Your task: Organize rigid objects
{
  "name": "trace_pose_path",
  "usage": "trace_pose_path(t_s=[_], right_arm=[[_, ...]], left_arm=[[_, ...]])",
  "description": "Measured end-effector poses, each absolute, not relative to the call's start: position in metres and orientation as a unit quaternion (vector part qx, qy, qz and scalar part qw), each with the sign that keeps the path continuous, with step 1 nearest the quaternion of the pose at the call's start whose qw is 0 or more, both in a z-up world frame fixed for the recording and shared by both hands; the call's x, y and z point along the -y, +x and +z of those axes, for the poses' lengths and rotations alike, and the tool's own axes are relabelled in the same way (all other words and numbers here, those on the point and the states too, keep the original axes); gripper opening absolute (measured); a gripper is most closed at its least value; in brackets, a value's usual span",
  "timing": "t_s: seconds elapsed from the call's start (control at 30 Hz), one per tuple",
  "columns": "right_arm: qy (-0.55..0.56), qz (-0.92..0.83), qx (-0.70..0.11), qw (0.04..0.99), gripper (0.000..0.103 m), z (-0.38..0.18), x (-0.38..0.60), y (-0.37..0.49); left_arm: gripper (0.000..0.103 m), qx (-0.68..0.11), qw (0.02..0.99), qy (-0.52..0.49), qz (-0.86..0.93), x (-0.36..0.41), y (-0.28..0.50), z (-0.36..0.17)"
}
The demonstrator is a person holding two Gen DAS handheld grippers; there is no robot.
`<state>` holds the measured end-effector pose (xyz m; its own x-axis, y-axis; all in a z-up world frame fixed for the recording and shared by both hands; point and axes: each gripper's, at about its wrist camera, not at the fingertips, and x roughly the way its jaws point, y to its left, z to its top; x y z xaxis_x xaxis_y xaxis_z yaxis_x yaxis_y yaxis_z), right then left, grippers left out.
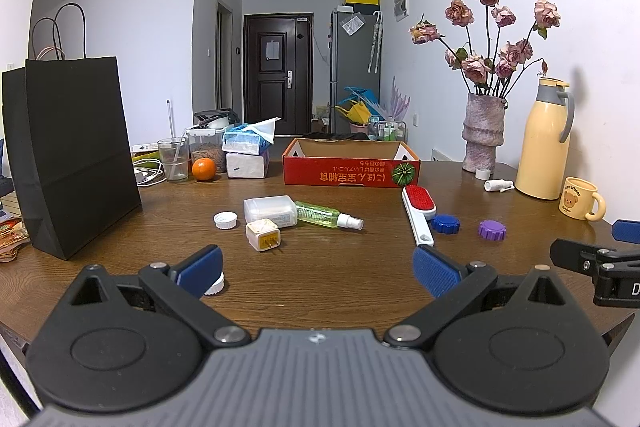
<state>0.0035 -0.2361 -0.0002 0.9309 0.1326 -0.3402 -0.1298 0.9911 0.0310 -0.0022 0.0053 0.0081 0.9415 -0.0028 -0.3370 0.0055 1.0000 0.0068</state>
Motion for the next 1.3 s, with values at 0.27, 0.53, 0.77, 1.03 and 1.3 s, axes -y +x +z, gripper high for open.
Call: trace_pose_path(t_s=[0.27,0.53,0.77,1.03,1.3], right_arm=[[0.004,0.067,-0.173,0.983,0.103,0.000,0.236,0.003],[0.003,0.066,-0.173,0.983,0.103,0.000,0.236,0.004],[0.002,0.066,-0.176,0.982,0.103,0.000,0.237,0.007],[0.005,0.073,-0.185,0.980,0.103,-0.006,0.242,0.026],[0.009,0.076,-0.196,0.978,0.103,-0.012,0.246,0.050]], left_arm=[[0.103,-0.171,0.985,0.004,-0.002,-0.005,-0.002,0.008],[0.103,-0.170,0.986,0.002,-0.001,-0.006,-0.002,0.008],[0.103,-0.173,0.985,-0.003,0.003,-0.008,0.004,0.008],[0.103,-0.181,0.983,-0.012,0.015,-0.013,0.021,0.003],[0.103,-0.187,0.982,-0.015,0.027,-0.020,0.040,-0.003]])
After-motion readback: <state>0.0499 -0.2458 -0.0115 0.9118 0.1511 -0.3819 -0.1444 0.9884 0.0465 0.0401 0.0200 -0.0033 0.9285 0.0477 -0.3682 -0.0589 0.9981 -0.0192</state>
